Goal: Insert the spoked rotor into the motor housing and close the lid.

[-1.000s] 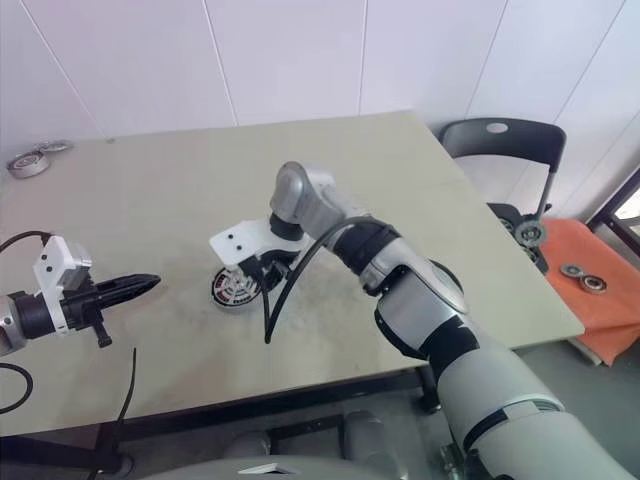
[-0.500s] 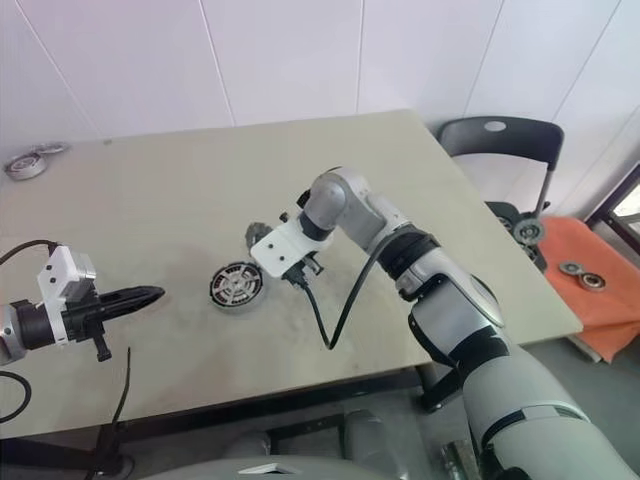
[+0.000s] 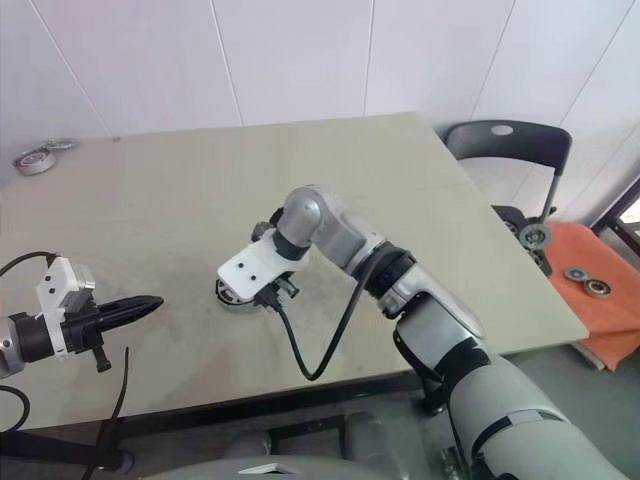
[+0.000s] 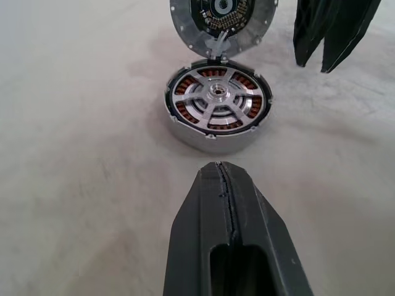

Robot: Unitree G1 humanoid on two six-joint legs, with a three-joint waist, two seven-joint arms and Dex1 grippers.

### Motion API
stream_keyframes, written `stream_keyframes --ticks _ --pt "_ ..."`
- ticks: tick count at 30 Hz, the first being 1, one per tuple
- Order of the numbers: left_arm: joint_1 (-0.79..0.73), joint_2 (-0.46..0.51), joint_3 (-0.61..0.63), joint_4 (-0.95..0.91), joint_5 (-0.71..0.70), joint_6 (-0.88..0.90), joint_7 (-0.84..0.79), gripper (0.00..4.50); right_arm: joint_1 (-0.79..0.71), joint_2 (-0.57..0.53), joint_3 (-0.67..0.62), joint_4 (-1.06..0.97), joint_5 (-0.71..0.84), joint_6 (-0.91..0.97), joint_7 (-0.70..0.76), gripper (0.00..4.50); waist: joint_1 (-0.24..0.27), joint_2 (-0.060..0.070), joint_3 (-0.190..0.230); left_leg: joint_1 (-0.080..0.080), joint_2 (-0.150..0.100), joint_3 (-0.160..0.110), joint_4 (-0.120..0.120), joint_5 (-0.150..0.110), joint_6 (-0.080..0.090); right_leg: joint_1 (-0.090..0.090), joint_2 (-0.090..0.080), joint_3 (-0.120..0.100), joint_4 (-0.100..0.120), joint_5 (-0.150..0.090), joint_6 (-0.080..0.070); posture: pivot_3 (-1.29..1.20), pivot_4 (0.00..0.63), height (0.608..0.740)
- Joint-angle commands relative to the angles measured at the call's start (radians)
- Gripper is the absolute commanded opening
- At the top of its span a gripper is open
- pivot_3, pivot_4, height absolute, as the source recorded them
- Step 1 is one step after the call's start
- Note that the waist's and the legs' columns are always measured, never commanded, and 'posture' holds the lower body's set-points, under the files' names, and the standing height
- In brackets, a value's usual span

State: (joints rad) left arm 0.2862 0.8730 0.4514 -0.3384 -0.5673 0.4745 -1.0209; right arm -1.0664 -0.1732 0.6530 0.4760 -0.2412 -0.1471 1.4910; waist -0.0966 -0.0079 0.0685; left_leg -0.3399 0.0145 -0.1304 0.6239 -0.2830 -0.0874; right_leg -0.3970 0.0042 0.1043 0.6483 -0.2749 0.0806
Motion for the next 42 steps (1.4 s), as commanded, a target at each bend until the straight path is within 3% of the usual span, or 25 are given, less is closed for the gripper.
stream_keyframes --ticks 1,14,23,25,29,31,37,42 --pt "-0.011 0.005 0.033 -0.037 -0.015 0.0 0.008 0.0 -0.011 0.045 0.001 0.004 0.001 0.032 -0.033 1.33 -0.002 0.0 0.0 0.001 0.0 0.0 0.0 0.0 0.0 0.0 0.0 0.0 0.001 0.0 0.0 0.0 0.0 0.74" --pt "-0.006 0.001 0.027 -0.069 -0.022 0.019 0.026 0.0 -0.015 0.154 0.102 0.172 -0.115 -0.038 -0.159 1.33 -0.004 -0.001 0.0 0.001 0.001 0.0 0.0 0.0 0.0 0.0 0.001 0.0 0.002 0.0 0.0 0.0 0.0 0.74" --pt "0.023 -0.032 0.032 -0.105 -0.024 0.02 0.053 0.0 -0.11 0.18 0.11 0.396 -0.192 -0.169 -0.267 1.33 -0.011 0.0 0.0 0.002 0.001 0.0 0.001 0.0 0.0 0.0 0.001 0.0 0.004 0.0 0.0 0.0 0.0 0.74" --pt "0.033 -0.036 0.042 -0.107 -0.025 0.019 0.051 0.0 -0.13 0.175 0.088 0.403 -0.163 -0.182 -0.223 1.33 -0.007 0.0 0.0 0.002 0.001 -0.001 0.003 0.0 0.0 0.0 0.002 0.0 0.006 -0.002 -0.002 0.0 0.0 0.74" --pt "0.037 -0.037 0.048 -0.101 -0.034 0.019 0.049 0.0 -0.103 0.125 0.064 0.289 -0.051 -0.185 0.003 1.33 -0.001 0.0 0.0 0.002 0.0 -0.001 0.007 0.0 0.0 0.004 0.001 0.0 0.003 -0.003 0.0 0.0 0.0 0.74" --pt "0.033 -0.035 0.043 -0.093 -0.03 0.016 0.046 0.0 -0.097 0.119 0.06 0.259 -0.038 -0.172 0.029 1.33 -0.004 -0.001 0.0 0.002 0.0 0.0 0.007 0.0 0.0 0.004 0.001 0.0 0.002 -0.003 0.0 0.0 0.0 0.74" --pt "0.019 -0.022 0.037 -0.037 0.003 -0.016 0.025 0.0 -0.106 0.13 0.053 0.265 -0.05 -0.166 0.01 1.33 -0.011 0.0 0.0 0.002 0.001 -0.001 0.002 0.0 0.0 0.0 0.002 0.0 0.005 0.0 0.0 0.0 0.0 0.74" --pt "0.018 -0.034 0.026 -0.041 0.006 -0.021 0.034 0.0 -0.147 0.18 0.034 0.337 -0.077 -0.157 -0.108 1.33 -0.01 0.0 0.0 0.001 0.001 0.0 0.003 0.0 0.0 0.0 0.001 0.0 0.004 0.0 -0.001 0.0 0.0 0.74"
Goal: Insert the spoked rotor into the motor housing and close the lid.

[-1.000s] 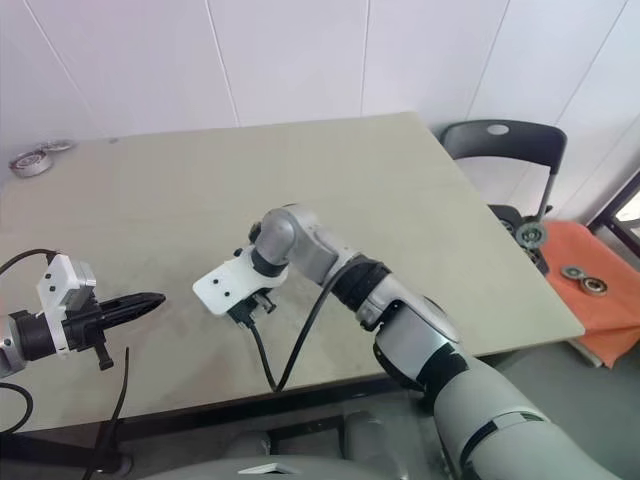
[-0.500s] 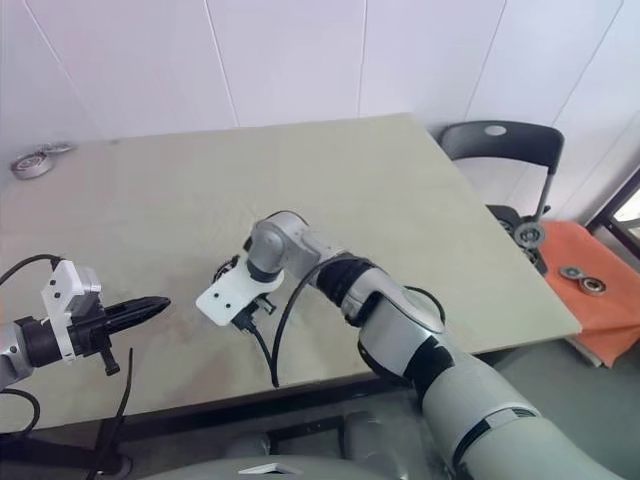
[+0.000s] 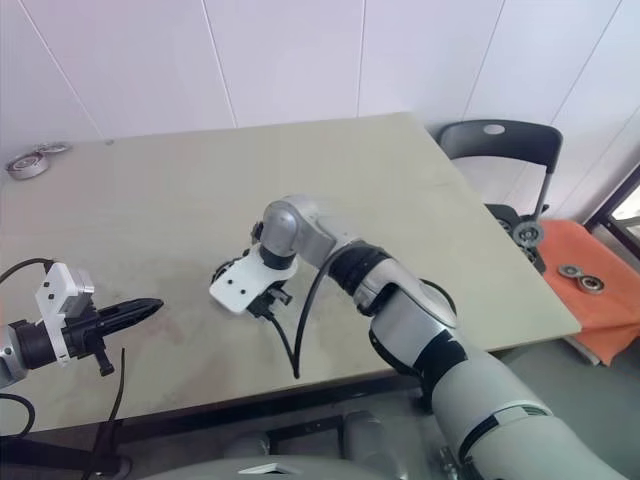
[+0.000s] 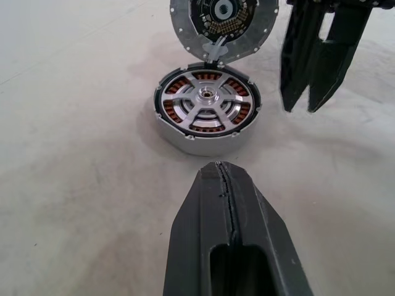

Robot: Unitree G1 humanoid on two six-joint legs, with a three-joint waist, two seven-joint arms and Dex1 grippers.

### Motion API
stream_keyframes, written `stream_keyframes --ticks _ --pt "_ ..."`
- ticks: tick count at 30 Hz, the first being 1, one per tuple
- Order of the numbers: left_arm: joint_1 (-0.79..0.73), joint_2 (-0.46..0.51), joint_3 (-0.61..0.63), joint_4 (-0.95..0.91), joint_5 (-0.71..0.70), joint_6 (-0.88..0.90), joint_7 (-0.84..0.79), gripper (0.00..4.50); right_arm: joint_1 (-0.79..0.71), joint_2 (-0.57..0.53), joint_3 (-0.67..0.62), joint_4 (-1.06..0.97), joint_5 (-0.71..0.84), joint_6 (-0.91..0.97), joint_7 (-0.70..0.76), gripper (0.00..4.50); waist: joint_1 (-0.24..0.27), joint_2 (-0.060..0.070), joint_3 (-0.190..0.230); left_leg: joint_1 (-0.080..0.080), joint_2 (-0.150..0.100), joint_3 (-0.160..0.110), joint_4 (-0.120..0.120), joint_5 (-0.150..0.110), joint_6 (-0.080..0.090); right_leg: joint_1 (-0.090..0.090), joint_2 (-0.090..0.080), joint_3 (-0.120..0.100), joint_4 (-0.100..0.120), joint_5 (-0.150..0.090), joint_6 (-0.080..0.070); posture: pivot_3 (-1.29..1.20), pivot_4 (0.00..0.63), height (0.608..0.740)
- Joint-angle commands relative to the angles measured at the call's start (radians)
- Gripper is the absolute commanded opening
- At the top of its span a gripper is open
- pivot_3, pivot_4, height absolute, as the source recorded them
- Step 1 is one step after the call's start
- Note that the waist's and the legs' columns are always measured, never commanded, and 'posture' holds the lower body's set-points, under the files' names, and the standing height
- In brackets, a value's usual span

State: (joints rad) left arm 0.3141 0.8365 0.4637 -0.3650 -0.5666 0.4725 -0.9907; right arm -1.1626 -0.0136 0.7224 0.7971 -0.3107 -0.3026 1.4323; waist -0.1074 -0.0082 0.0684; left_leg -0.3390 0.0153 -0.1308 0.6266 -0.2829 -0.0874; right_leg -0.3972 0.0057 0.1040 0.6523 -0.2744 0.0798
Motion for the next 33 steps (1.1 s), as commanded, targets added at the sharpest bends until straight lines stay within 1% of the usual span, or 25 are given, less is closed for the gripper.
stream_keyframes --ticks 1,8,15,20,27,33 --pt "-0.008 0.0 0.014 -0.017 0.004 -0.018 0.005 0.0 -0.054 0.022 -0.033 0.025 -0.012 -0.006 -0.059 1.33 0.0 0.0 0.0 0.0 0.0 0.0 0.0 0.0 0.0 0.0 0.0 0.0 0.0 0.0 0.0 0.0 0.0 0.74" --pt "-0.006 -0.008 0.016 -0.031 0.001 -0.014 0.014 0.0 -0.041 0.047 -0.024 0.034 -0.017 0.005 -0.078 1.33 0.004 0.0 0.0 0.0 0.0 0.0 0.001 0.0 0.0 0.001 0.0 0.0 -0.001 -0.001 0.0 0.0 0.0 0.74" --pt "-0.009 -0.007 0.02 -0.036 -0.006 -0.007 0.015 0.0 0.009 0.083 -0.022 -0.02 -0.001 0.091 -0.049 1.33 0.004 0.0 0.0 0.0 0.0 0.0 0.001 0.0 0.0 0.001 0.0 0.0 0.0 -0.001 0.0 0.0 0.0 0.74" --pt "-0.01 -0.008 0.021 -0.04 -0.007 -0.004 0.02 0.0 0.021 0.096 -0.022 -0.034 -0.008 0.127 -0.058 1.33 0.004 0.0 0.0 0.0 0.0 0.0 0.001 0.0 0.0 0.001 0.0 0.0 0.0 -0.001 0.0 0.0 0.0 0.74" --pt "-0.006 -0.021 0.013 -0.058 -0.008 -0.001 0.039 0.0 0.008 0.176 -0.023 0.091 -0.056 0.188 -0.234 1.33 0.003 0.0 0.0 0.0 0.0 0.0 0.001 0.0 0.0 0.001 0.0 0.0 0.0 -0.001 0.0 0.0 0.0 0.74" --pt "0.001 -0.022 0.017 -0.067 -0.012 0.003 0.044 0.0 0.002 0.202 -0.019 0.143 -0.072 0.182 -0.289 1.33 0.003 0.0 0.0 0.0 0.0 0.0 0.001 0.0 0.0 0.0 0.0 0.0 0.0 -0.002 -0.001 0.0 0.0 0.74"
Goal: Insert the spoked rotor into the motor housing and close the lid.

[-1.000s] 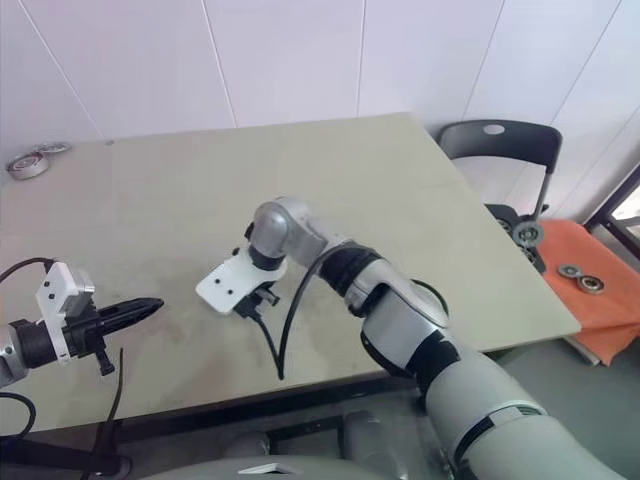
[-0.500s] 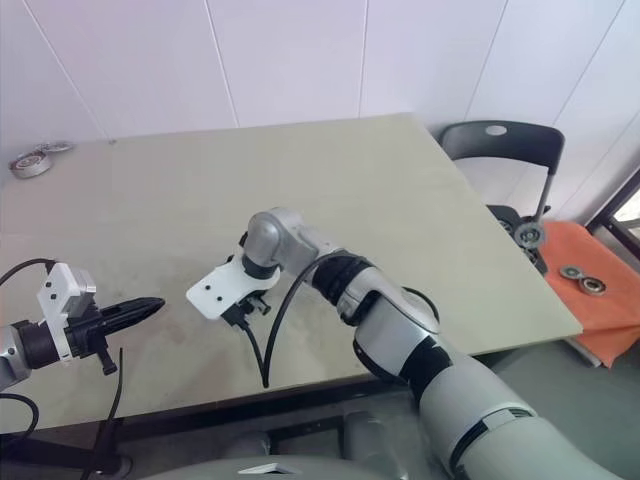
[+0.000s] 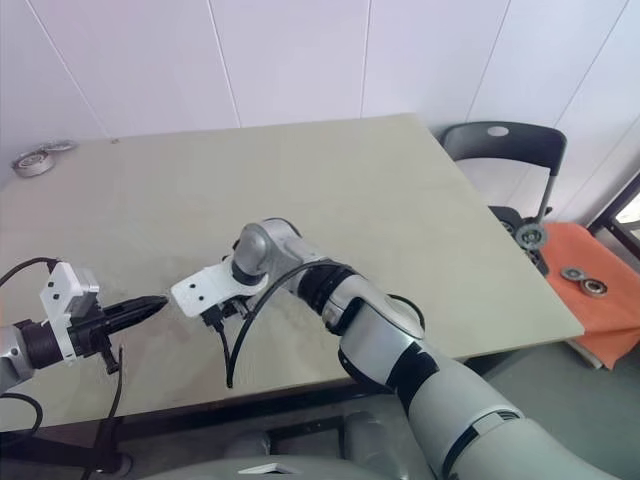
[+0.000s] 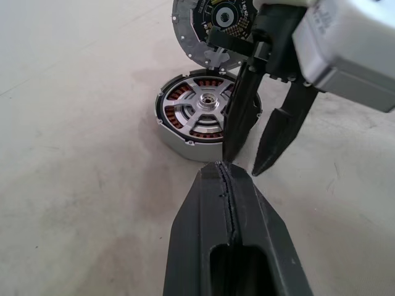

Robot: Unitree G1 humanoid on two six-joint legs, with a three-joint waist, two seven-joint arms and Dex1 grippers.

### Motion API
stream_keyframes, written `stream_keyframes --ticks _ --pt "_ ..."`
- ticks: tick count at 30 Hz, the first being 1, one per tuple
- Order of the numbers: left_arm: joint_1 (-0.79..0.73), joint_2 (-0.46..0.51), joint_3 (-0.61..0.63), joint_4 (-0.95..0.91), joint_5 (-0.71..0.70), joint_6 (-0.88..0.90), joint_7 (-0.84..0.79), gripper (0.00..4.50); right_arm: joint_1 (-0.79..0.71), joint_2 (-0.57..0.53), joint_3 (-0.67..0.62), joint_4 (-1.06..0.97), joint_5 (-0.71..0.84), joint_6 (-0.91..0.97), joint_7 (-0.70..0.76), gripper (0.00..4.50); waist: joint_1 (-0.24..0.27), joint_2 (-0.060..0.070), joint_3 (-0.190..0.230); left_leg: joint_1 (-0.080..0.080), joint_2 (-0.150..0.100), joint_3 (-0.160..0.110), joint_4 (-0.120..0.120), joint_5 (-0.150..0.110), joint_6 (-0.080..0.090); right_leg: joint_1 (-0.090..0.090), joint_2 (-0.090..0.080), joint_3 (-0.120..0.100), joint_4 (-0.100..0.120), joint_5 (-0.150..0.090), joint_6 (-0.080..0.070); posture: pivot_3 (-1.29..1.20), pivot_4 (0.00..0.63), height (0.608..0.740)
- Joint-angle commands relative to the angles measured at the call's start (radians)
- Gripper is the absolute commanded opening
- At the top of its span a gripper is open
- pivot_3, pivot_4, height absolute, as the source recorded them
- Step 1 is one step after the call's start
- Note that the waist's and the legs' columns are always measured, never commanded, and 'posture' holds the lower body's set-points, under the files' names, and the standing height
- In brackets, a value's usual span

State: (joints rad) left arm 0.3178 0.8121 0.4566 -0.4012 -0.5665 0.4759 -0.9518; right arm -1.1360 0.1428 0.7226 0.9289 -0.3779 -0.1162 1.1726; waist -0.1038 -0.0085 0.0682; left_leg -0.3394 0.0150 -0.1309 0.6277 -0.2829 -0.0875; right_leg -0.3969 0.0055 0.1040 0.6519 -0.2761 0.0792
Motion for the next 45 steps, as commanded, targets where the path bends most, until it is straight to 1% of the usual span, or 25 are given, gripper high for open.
stream_keyframes --ticks 1,13,25,27,29,31,32,35,36,39,43,45 --pt "-0.001 0.003 0.025 -0.032 -0.013 0.0 0.005 0.0 -0.027 0.048 -0.02 0.018 -0.007 -0.004 -0.039 1.33 0.0 0.0 0.0 0.0 0.0 0.0 0.0 0.0 0.0 0.0 0.0 0.0 0.0 0.0 0.0 0.0 0.0 0.74" --pt "-0.003 0.004 0.02 -0.036 -0.02 0.003 0.01 0.0 -0.069 0.103 -0.045 0.124 -0.008 0.027 -0.216 1.33 0.006 0.0 0.0 0.001 0.0 0.0 0.003 0.0 0.0 0.002 0.0 0.0 0.001 -0.002 0.001 0.0 0.0 0.74" --pt "-0.008 0.002 0.018 -0.035 -0.021 0.006 0.014 0.0 -0.077 0.11 -0.056 0.13 0.007 0.015 -0.211 1.33 0.005 0.0 0.0 0.001 0.0 0.0 0.003 0.0 0.0 0.002 0.0 0.0 0.0 -0.002 0.001 0.0 0.0 0.74" --pt "-0.009 0.002 0.02 -0.032 -0.021 0.004 0.012 0.0 -0.082 0.111 -0.083 0.111 0.046 0.019 -0.162 1.33 0.005 0.0 0.0 0.001 0.0 0.0 0.003 0.0 0.0 0.002 0.0 0.0 0.0 -0.002 0.001 0.0 0.0 0.74" --pt "-0.012 0.0 0.024 -0.03 -0.028 0.005 0.012 0.0 -0.067 0.094 -0.131 0.012 0.151 0.042 0.008 1.33 0.002 0.0 0.0 0.001 0.0 0.0 0.003 0.0 0.0 0.002 0.0 0.0 0.0 -0.001 0.001 0.0 0.0 0.74" --pt "-0.016 -0.001 0.026 -0.028 -0.031 0.005 0.012 0.0 -0.054 0.064 -0.16 -0.075 0.216 0.04 0.111 1.33 -0.002 0.0 0.0 0.0 0.0 0.0 0.002 0.0 0.0 0.001 0.0 0.0 0.0 -0.001 0.002 0.0 0.0 0.74" --pt "-0.017 -0.001 0.026 -0.026 -0.031 0.005 0.012 0.0 -0.05 0.053 -0.164 -0.1 0.226 0.038 0.128 1.33 -0.004 0.0 0.0 0.0 0.0 0.0 0.001 0.0 0.0 0.001 0.0 0.0 0.0 0.0 0.004 0.0 0.0 0.74" --pt "-0.035 -0.001 0.028 -0.017 -0.035 0.005 0.011 0.0 -0.035 0.024 -0.204 -0.202 0.294 0.08 0.189 1.33 -0.005 0.0 0.0 0.0 0.0 0.0 -0.001 0.0 0.0 0.0 0.0 0.0 0.0 0.0 0.004 0.0 0.0 0.74" --pt "-0.045 -0.001 0.032 -0.013 -0.043 0.007 0.012 0.0 -0.04 0.016 -0.224 -0.22 0.311 0.081 0.185 1.33 -0.005 0.0 0.0 0.0 0.0 -0.001 -0.001 0.0 0.0 0.0 0.0 0.0 0.0 0.0 0.004 0.0 0.0 0.74" --pt "-0.062 -0.001 0.043 -0.003 -0.055 0.011 0.015 0.0 -0.075 -0.011 -0.291 -0.196 0.321 0.061 0.095 1.33 0.0 0.0 0.0 0.0 0.0 -0.001 0.0 0.0 0.0 0.0 0.0 -0.001 0.0 0.0 0.004 0.0 0.0 0.74" --pt "-0.067 0.002 0.048 0.014 -0.048 0.004 0.01 0.0 -0.13 -0.062 -0.377 -0.097 0.298 -0.025 -0.108 1.33 0.001 0.0 0.0 0.0 0.0 0.0 0.001 0.0 0.0 0.001 0.0 0.0 0.0 -0.002 0.001 0.0 0.0 0.74" --pt "-0.067 0.004 0.046 0.019 -0.043 0.001 0.008 0.0 -0.143 -0.085 -0.431 -0.088 0.323 -0.059 -0.177 1.33 0.001 0.0 0.0 0.0 0.0 0.0 0.001 0.0 0.0 0.001 0.0 0.0 -0.001 -0.002 0.001 0.0 0.0 0.74"
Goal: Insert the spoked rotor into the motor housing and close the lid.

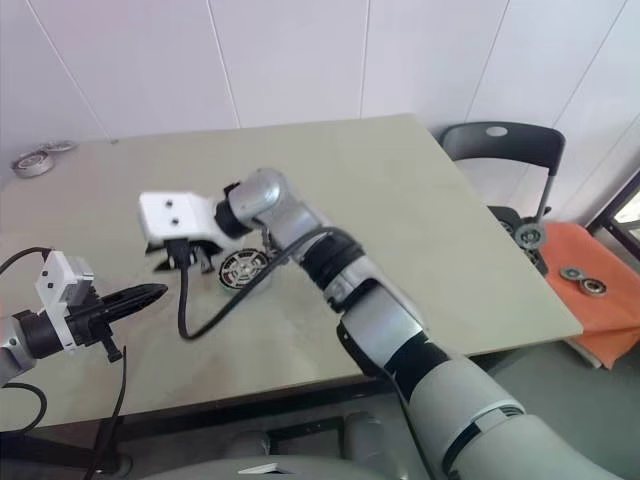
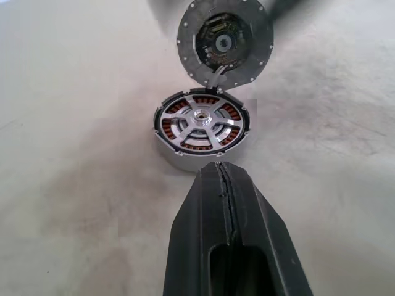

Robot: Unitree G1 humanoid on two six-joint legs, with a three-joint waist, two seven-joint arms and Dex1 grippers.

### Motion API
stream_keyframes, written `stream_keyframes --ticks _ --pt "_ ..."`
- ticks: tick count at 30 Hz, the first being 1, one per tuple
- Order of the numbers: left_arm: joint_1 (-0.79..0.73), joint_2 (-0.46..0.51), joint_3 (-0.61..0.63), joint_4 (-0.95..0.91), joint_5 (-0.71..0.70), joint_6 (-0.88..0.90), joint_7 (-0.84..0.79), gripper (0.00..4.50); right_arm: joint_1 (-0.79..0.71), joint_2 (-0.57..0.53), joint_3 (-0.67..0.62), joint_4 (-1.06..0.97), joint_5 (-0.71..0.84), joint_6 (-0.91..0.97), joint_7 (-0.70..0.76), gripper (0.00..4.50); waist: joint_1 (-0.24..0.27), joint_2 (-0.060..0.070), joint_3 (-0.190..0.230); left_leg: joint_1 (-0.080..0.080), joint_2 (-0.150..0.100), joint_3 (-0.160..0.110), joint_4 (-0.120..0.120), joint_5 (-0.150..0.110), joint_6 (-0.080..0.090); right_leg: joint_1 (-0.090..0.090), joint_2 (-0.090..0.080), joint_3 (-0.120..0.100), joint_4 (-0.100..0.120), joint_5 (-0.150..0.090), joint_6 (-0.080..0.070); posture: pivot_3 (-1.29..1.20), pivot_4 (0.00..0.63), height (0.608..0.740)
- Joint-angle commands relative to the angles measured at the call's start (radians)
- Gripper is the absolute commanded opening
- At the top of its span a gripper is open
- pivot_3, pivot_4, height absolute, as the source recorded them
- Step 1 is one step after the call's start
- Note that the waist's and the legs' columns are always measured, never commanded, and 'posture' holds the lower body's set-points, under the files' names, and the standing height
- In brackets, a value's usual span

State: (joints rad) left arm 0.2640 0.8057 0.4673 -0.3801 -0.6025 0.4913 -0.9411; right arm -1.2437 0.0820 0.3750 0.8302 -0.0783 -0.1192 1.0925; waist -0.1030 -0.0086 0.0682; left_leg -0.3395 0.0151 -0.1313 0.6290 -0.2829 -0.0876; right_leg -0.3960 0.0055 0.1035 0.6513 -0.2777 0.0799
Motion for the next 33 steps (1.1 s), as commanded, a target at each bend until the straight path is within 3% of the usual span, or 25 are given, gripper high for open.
stream_keyframes --ticks 1,7,12,18,22,25,27,33 --pt "-0.016 0.011 0.033 -0.001 -0.006 -0.016 -0.003 0.0 -0.037 -0.037 -0.114 0.0 0.043 -0.063 -0.122 1.33 -0.001 0.0 0.0 0.0 0.0 0.0 0.0 0.0 0.0 0.0 0.0 0.0 0.0 0.0 0.0 0.0 0.0 0.74" --pt "-0.02 0.019 0.045 0.021 0.015 -0.036 -0.004 0.0 0.01 -0.147 -0.232 -0.062 0.074 -0.098 -0.26 1.33 -0.003 0.0 0.0 -0.001 0.0 0.0 -0.004 0.0 0.0 -0.002 0.0 0.0 -0.001 0.004 0.0 0.0 0.0 0.74" --pt "0.006 0.016 0.075 0.033 0.014 -0.047 -0.012 0.0 0.107 -0.283 -0.272 -0.015 0.06 -0.012 -0.322 1.33 0.0 -0.001 0.0 -0.001 0.0 0.001 -0.004 0.0 0.0 -0.001 0.0 0.001 -0.002 0.003 0.0 0.0 0.0 0.74" --pt "0.035 -0.017 0.092 0.004 -0.001 -0.043 0.007 0.0 0.402 -0.404 -0.267 -0.132 0.125 0.129 -0.172 1.33 0.003 -0.003 -0.002 0.0 0.0 0.003 -0.003 0.0 0.0 0.001 0.0 0.002 -0.004 0.002 -0.002 0.0 0.0 0.74" --pt "0.046 -0.059 0.1 -0.027 -0.015 -0.041 0.047 0.0 0.472 -0.401 -0.293 -0.168 0.162 0.213 -0.172 1.33 -0.015 0.002 0.001 0.0 0.0 0.007 -0.002 0.0 0.001 -0.002 0.0 0.005 -0.001 0.003 0.0 0.0 0.0 0.74" --pt "0.074 -0.087 0.127 -0.074 -0.04 -0.024 0.072 0.0 0.481 -0.374 -0.295 -0.191 0.164 0.227 -0.216 0.7 -0.026 0.0 0.0 0.001 0.0 0.007 -0.001 0.0 0.001 -0.001 0.001 0.006 0.001 0.002 0.003 0.0 0.0 0.74" --pt "0.096 -0.092 0.154 -0.091 -0.055 -0.016 0.08 0.0 0.481 -0.356 -0.299 -0.2 0.169 0.232 -0.232 0.05 -0.026 0.0 0.0 0.002 0.001 0.007 0.0 0.0 0.001 0.0 0.001 0.006 0.001 0.001 0.003 0.0 0.0 0.74" --pt "0.179 -0.067 0.248 -0.106 -0.087 0.003 0.041 0.0 0.465 -0.307 -0.281 -0.195 0.164 0.237 -0.228 0.02 -0.02 0.0 0.0 0.001 0.0 0.007 0.001 0.0 0.001 0.001 0.0 0.006 -0.001 0.001 0.002 0.0 0.0 0.74"
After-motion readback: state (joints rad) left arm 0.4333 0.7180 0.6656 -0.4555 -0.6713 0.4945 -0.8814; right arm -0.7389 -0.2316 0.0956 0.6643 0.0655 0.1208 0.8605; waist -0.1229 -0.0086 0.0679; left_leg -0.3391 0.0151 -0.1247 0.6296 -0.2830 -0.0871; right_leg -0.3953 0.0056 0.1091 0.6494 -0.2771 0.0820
